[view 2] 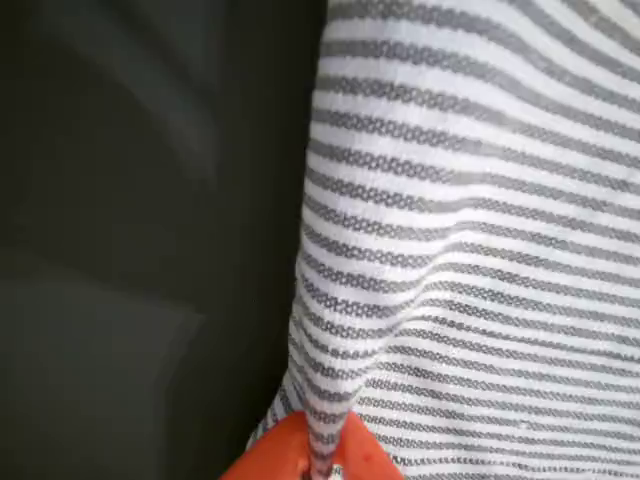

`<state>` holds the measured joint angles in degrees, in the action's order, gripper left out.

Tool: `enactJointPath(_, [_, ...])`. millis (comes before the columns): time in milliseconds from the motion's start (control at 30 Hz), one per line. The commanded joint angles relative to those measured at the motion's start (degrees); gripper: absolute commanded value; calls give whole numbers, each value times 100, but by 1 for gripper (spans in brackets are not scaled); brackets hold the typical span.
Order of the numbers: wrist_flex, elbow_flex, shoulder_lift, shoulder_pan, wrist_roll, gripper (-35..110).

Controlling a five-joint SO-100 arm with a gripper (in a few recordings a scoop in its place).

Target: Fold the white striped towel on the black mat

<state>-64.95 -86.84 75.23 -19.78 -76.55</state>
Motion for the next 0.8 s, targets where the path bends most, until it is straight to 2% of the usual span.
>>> enactJointPath(0, [26,141,88,-220,88,0])
enactJointPath(133, [35,264,18,-237,123,0])
enactJointPath(333, [176,-53,554,-53,237,7])
enactJointPath(533, [475,-1529,2127,325,70,0])
enactJointPath(767, [580,-3604,4245,879,-44,0])
